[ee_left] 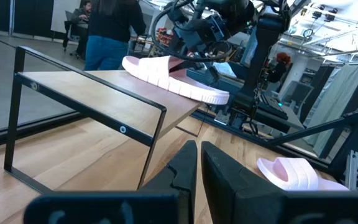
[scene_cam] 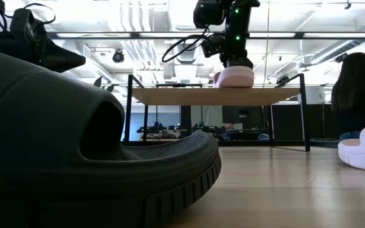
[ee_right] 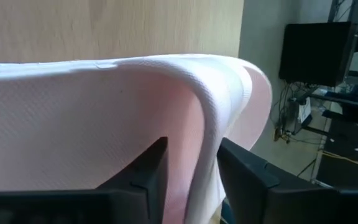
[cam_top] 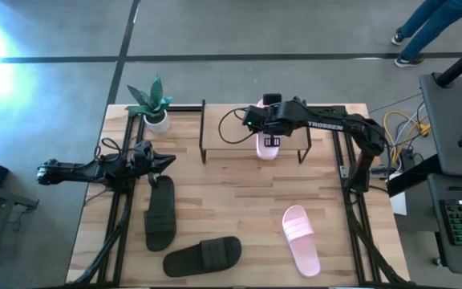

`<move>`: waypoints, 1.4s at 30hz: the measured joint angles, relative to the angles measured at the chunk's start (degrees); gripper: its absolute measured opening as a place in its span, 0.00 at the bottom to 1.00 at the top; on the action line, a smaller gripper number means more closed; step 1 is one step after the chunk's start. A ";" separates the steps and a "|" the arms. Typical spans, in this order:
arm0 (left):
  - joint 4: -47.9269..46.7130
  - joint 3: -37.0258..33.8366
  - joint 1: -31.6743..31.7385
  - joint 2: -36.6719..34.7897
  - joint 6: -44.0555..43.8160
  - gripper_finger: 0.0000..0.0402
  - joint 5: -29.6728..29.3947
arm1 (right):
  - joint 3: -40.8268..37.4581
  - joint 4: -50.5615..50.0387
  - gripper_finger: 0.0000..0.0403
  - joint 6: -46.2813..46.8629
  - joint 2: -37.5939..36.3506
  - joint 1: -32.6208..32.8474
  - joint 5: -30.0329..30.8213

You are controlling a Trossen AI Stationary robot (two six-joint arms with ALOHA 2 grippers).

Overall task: Pick and place slides into the shelf
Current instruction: Put the right pink slipper on the shelf, then put the pink slipper on the shelf

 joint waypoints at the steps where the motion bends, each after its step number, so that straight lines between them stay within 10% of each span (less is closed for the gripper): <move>1: -0.02 0.00 0.00 0.02 0.00 0.02 0.02 | -0.01 0.00 0.34 0.06 -0.30 0.12 0.01; 15: 0.00 0.00 -0.01 0.02 0.00 0.02 0.00 | -0.01 -2.60 0.39 4.01 -7.05 3.02 -0.52; 23: 0.00 0.00 -0.02 0.11 0.00 0.02 0.02 | -0.01 -18.91 0.38 14.86 -11.22 10.62 -14.92; 42: -0.01 0.00 0.00 0.04 0.00 0.02 0.01 | -3.39 -24.22 0.37 58.89 -14.98 53.84 -17.40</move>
